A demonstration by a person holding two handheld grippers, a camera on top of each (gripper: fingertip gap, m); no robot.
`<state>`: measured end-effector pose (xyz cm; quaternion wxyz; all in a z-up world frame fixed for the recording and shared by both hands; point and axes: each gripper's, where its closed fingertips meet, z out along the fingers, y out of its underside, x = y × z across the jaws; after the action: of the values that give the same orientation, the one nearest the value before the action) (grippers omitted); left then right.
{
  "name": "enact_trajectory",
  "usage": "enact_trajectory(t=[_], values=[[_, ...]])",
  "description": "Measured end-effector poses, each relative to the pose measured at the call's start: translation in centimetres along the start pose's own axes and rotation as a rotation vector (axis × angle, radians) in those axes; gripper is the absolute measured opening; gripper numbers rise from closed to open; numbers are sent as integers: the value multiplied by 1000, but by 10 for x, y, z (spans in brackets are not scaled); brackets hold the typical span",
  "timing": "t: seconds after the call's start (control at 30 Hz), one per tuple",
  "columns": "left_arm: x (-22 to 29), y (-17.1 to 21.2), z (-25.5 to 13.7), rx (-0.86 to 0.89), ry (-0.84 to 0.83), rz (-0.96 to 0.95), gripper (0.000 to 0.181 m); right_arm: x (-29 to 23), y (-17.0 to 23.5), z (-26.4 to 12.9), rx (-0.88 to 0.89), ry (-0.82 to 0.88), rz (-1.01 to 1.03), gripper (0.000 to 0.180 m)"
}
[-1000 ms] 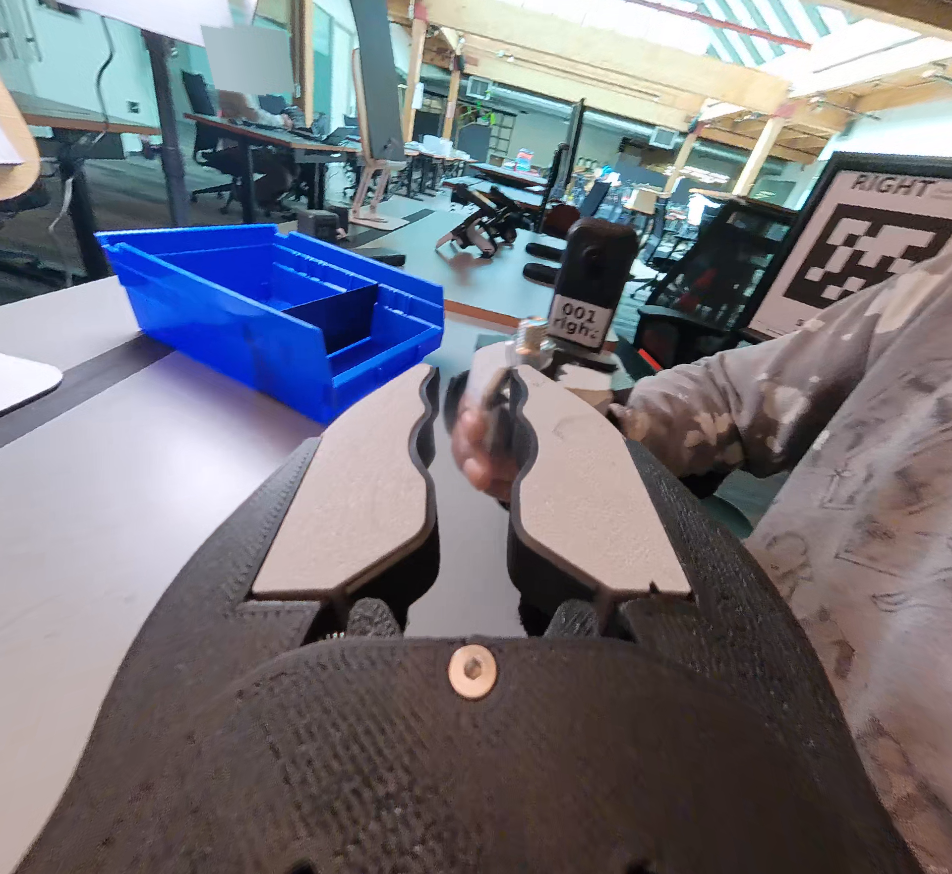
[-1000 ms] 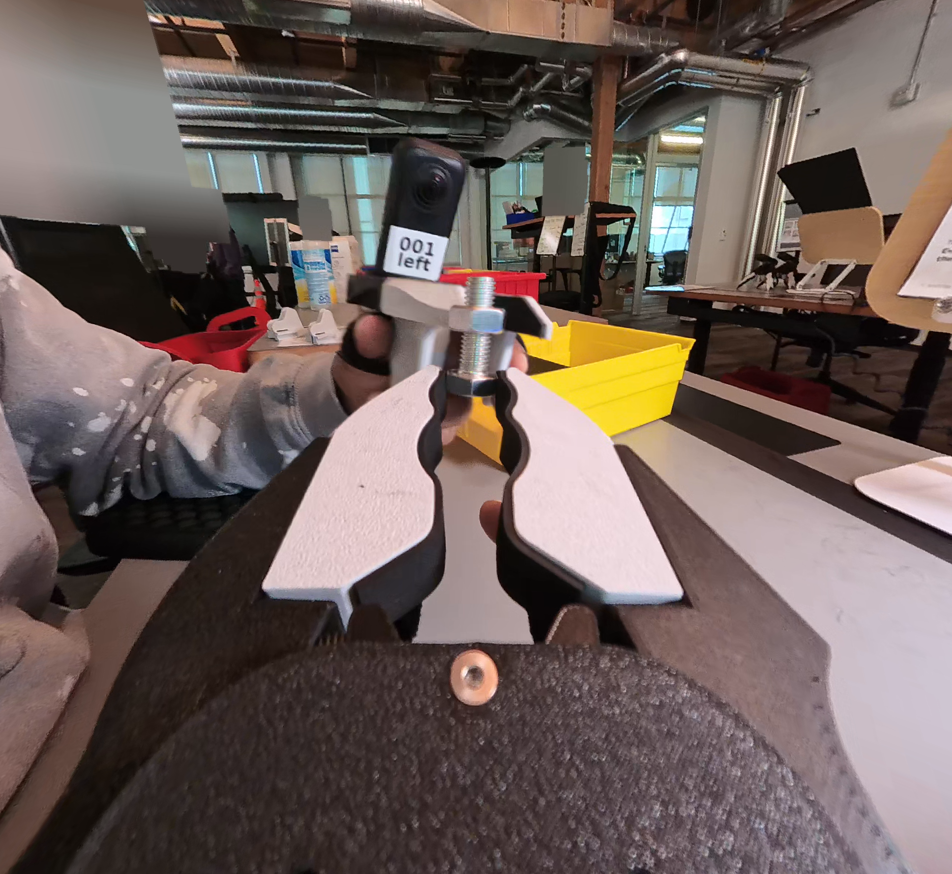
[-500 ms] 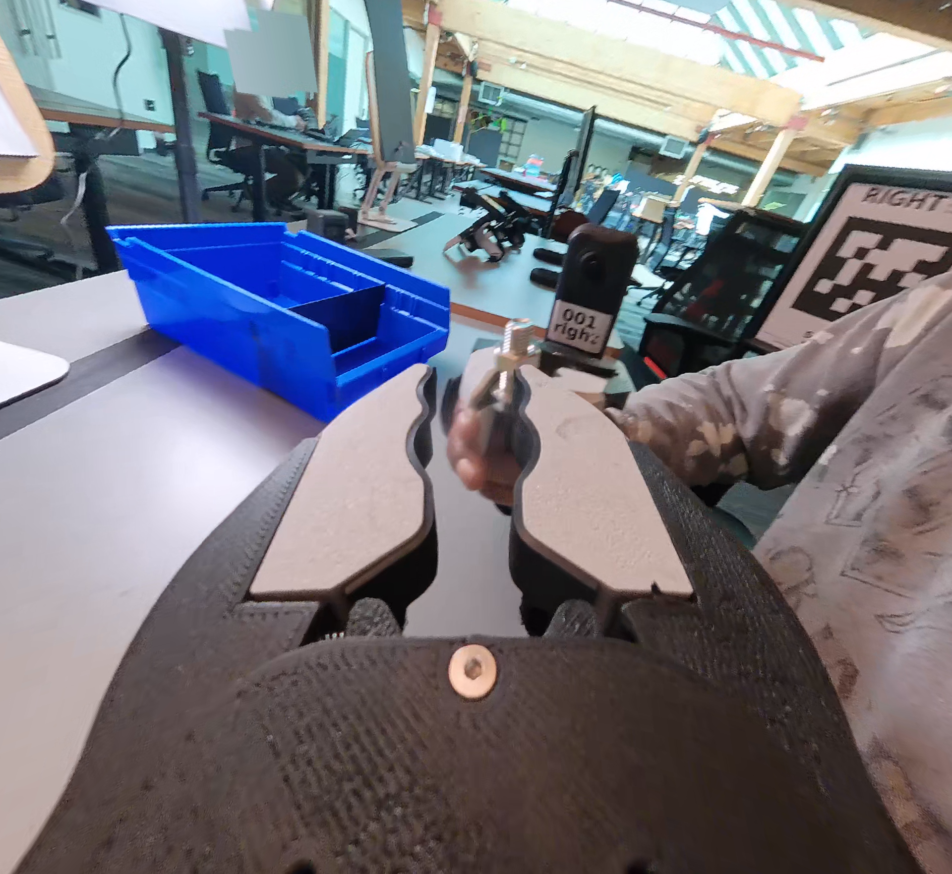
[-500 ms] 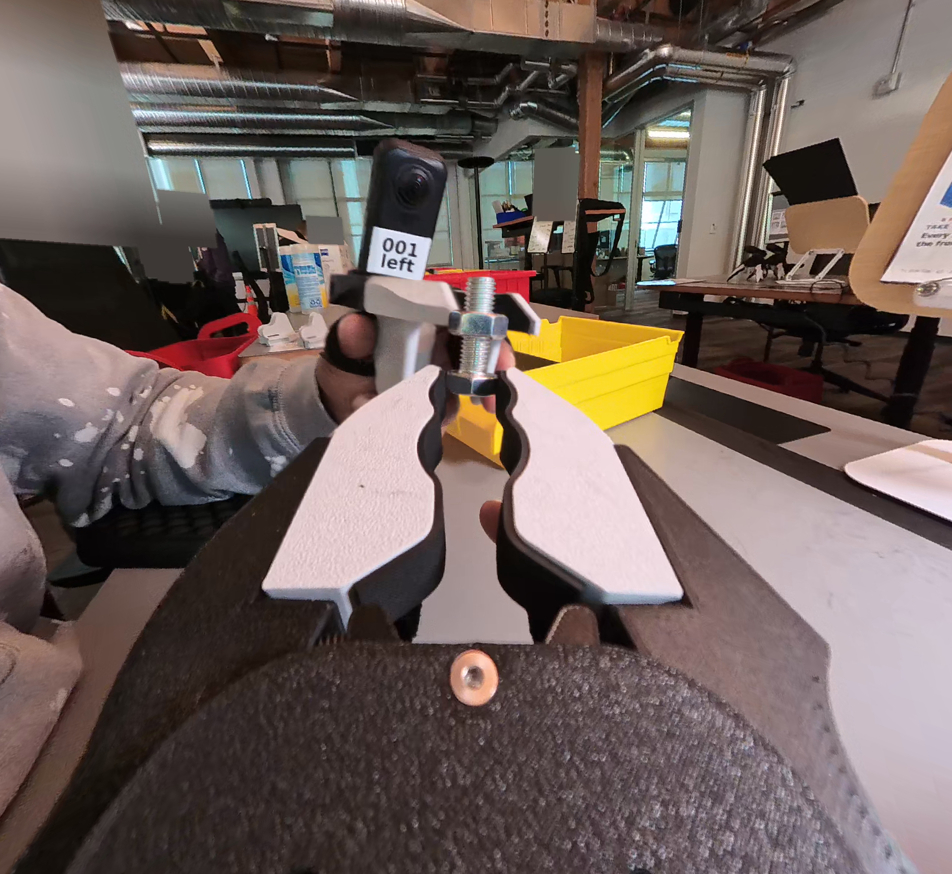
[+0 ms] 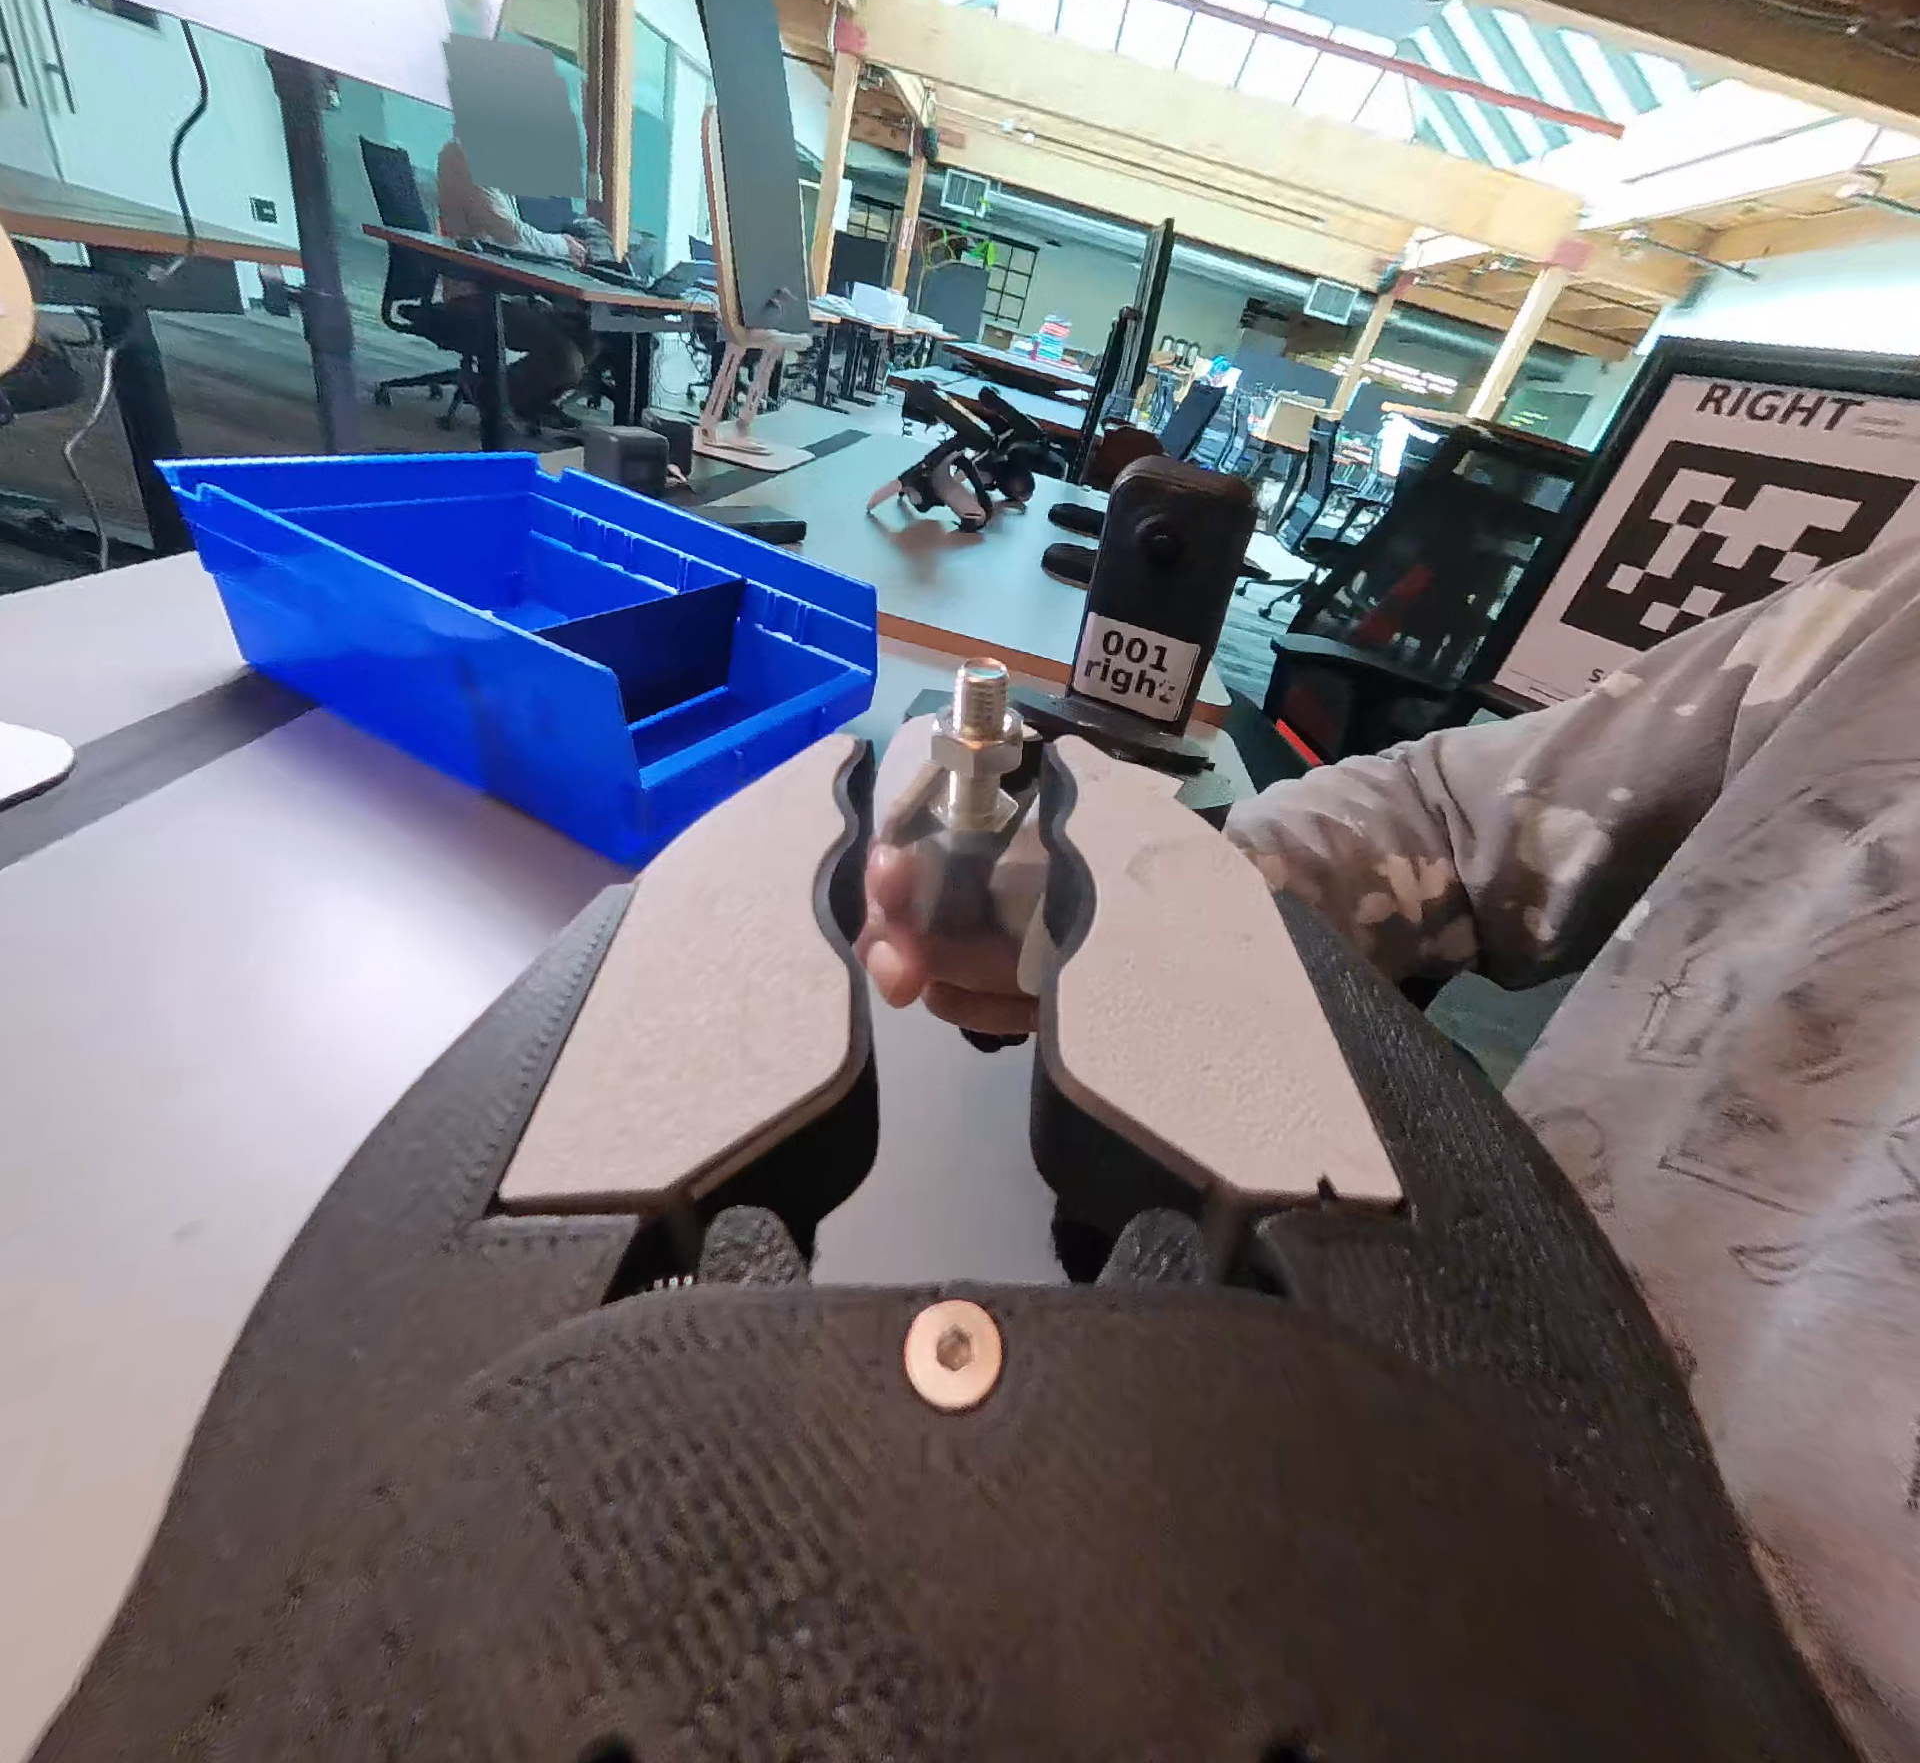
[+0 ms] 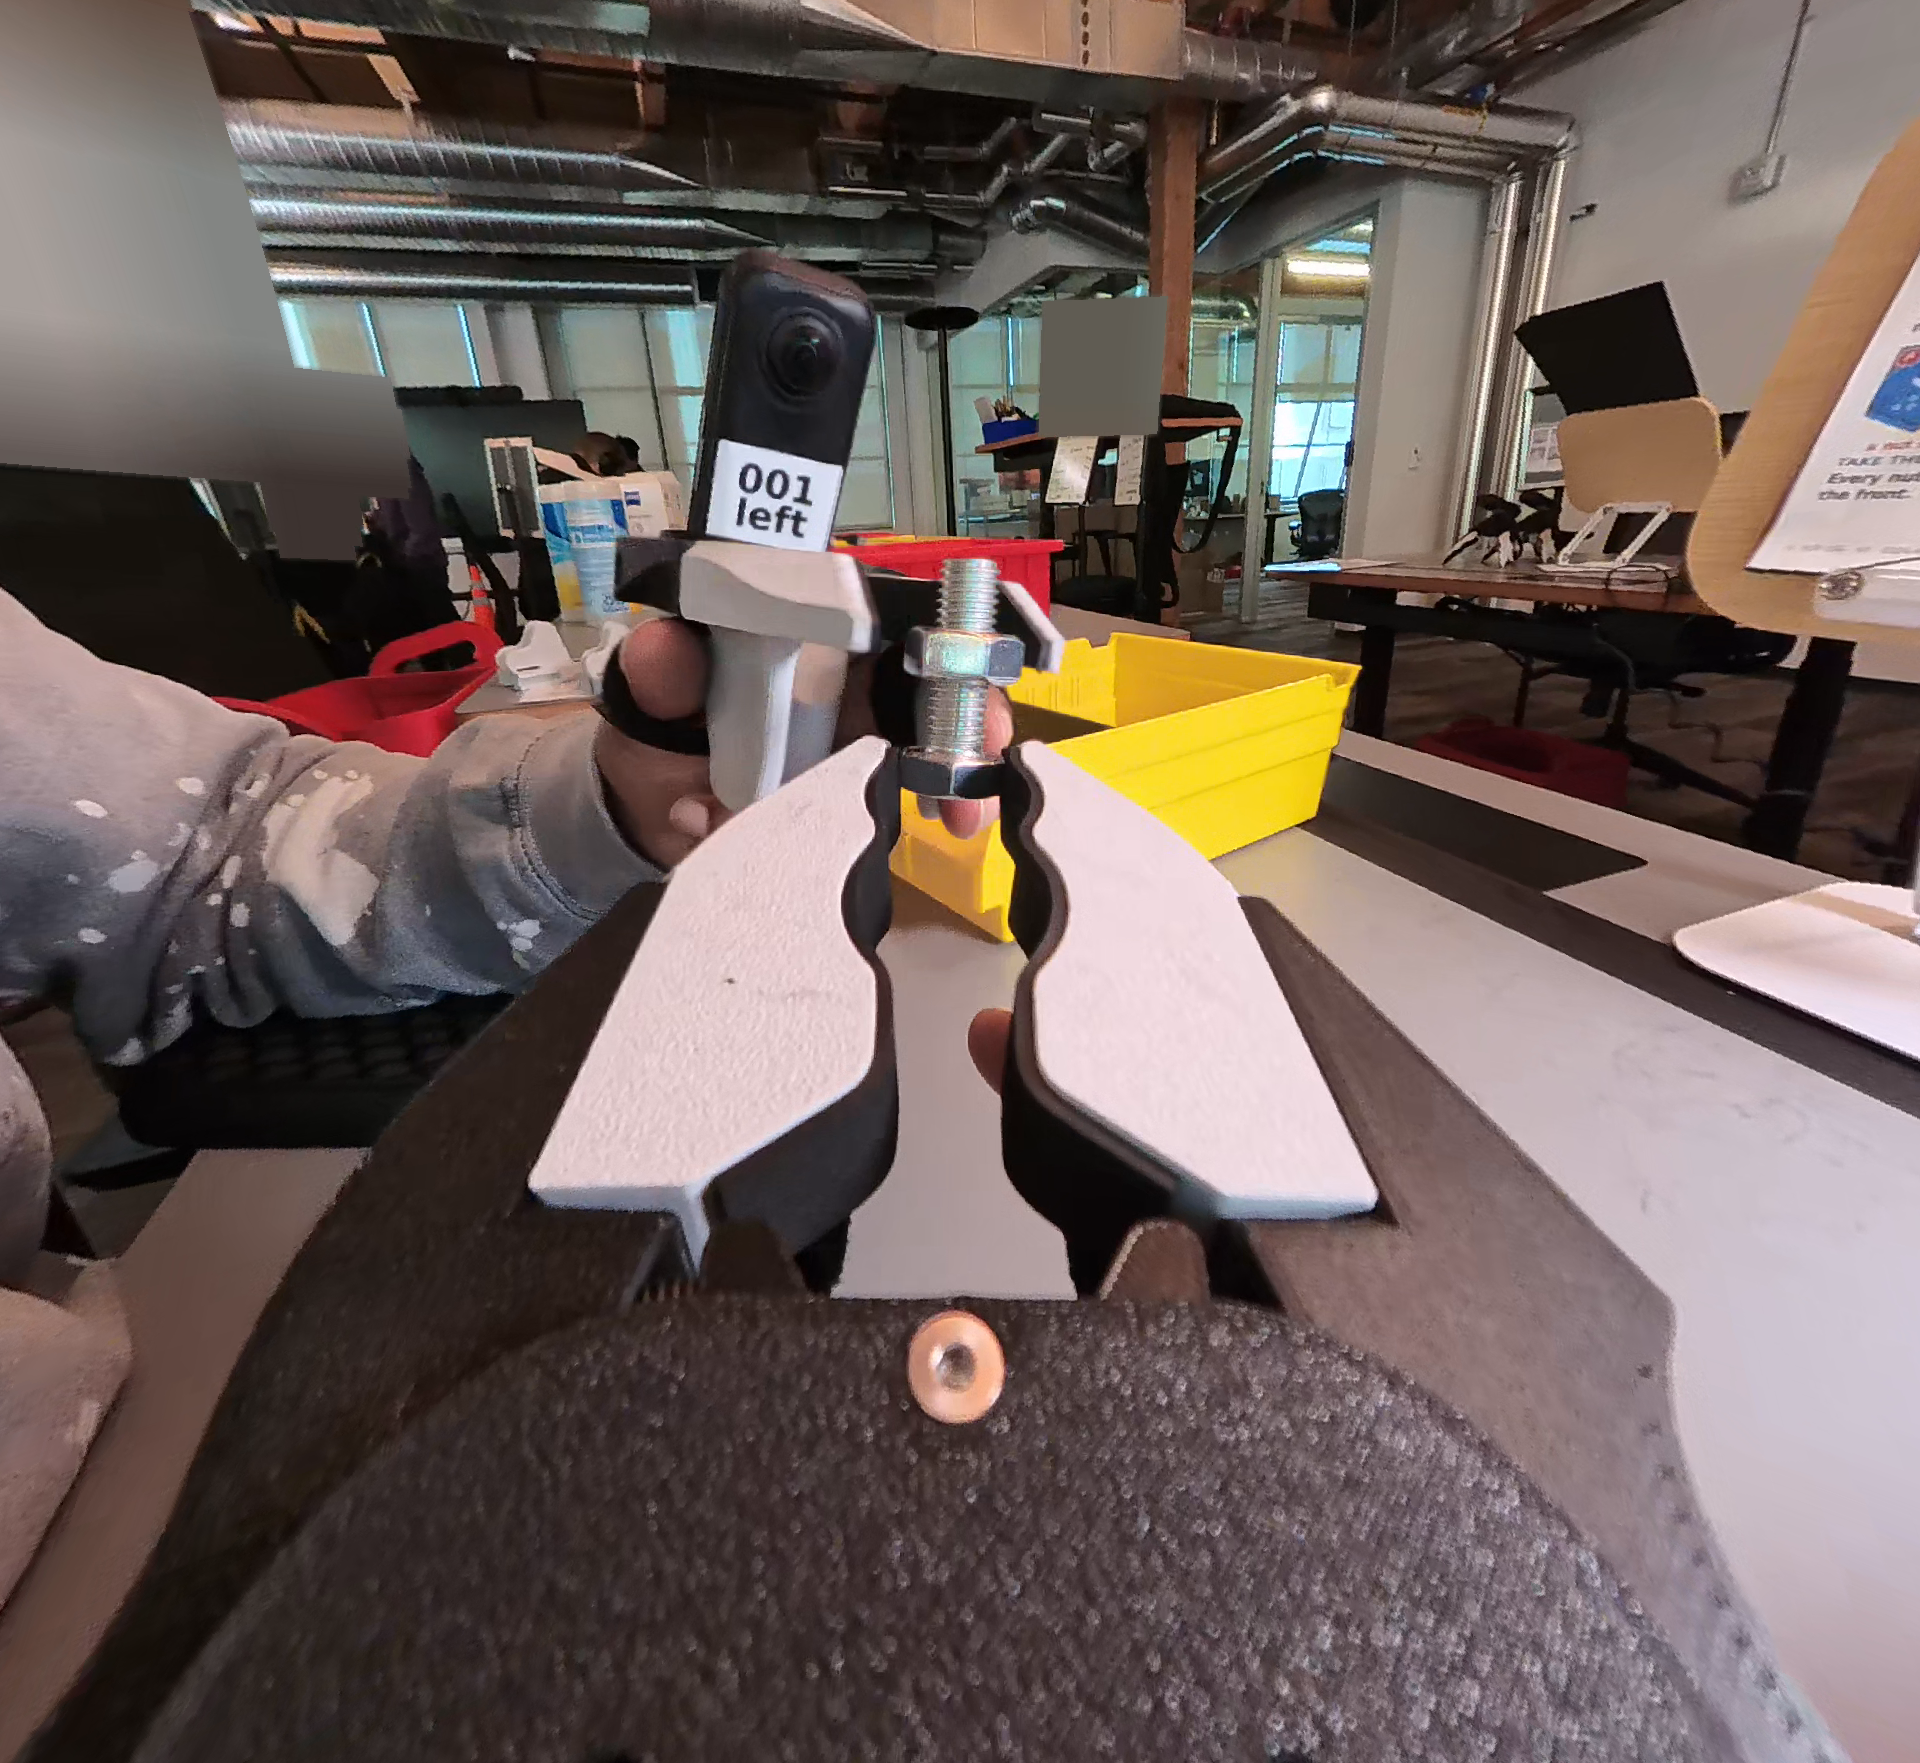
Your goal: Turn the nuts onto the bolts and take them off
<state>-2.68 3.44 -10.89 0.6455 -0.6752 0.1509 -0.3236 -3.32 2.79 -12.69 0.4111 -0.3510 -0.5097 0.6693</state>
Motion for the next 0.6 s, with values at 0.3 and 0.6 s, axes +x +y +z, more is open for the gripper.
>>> enact_trajectory(t=[0.3, 0.6], values=[[-19, 0, -7, -2, -88, 3, 24, -1, -3, -2, 22, -15, 5, 18], [-12, 4, -1, -25, -62, -7, 25, -1, -1, -2, 16, -16, -1, 18]])
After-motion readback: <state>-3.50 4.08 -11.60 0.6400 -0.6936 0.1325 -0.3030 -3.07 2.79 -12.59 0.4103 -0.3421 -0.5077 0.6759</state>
